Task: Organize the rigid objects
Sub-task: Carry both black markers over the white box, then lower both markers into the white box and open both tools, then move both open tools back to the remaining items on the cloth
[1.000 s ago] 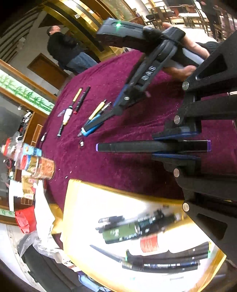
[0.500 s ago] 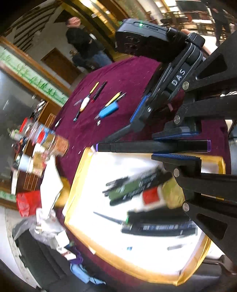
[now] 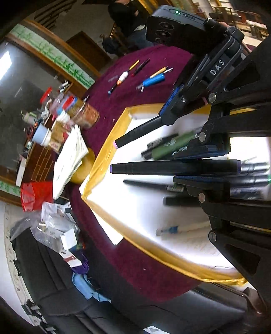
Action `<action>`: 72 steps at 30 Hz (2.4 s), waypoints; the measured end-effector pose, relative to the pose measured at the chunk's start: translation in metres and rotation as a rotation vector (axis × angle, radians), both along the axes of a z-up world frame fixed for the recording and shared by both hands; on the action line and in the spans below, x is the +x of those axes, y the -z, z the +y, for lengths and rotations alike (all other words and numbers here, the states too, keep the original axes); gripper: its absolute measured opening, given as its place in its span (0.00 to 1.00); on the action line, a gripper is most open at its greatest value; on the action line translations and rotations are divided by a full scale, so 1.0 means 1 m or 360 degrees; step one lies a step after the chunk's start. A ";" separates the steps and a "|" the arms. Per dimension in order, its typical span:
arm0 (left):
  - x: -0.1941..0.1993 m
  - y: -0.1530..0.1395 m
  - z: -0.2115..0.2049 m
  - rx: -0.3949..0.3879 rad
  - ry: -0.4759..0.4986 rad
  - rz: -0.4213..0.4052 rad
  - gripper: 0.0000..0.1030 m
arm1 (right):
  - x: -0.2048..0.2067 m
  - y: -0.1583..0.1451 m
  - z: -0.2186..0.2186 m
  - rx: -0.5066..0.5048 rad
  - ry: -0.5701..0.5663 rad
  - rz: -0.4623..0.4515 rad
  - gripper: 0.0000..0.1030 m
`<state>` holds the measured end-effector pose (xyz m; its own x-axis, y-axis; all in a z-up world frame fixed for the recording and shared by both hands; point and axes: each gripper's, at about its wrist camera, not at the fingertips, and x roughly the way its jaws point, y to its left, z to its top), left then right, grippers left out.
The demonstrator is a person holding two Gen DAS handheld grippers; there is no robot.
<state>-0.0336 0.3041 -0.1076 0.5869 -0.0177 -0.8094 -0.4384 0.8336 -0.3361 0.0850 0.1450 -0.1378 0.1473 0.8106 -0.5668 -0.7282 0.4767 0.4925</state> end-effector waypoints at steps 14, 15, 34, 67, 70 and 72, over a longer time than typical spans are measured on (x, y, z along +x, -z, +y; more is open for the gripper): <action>0.024 0.037 0.021 -0.0018 -0.0011 0.0113 0.14 | -0.005 0.016 0.020 -0.0101 -0.0036 -0.0062 0.15; 0.025 0.037 0.021 -0.0019 -0.0013 0.0112 0.14 | -0.004 0.015 0.018 -0.0093 -0.0020 -0.0069 0.15; 0.048 0.051 0.046 0.0048 -0.0056 0.0310 0.14 | 0.012 0.019 0.004 -0.0179 0.0229 -0.0081 0.15; 0.013 0.015 -0.223 0.0217 0.0481 0.0038 0.66 | 0.000 -0.011 -0.247 -0.0020 0.0365 0.0025 0.61; 0.027 0.018 -0.242 0.0238 0.0547 0.0058 0.66 | 0.028 -0.018 -0.261 -0.0074 0.0423 0.0012 0.61; 0.035 0.018 -0.245 0.0218 0.0550 0.0069 0.66 | 0.056 -0.022 -0.263 -0.0120 0.0467 0.0043 0.61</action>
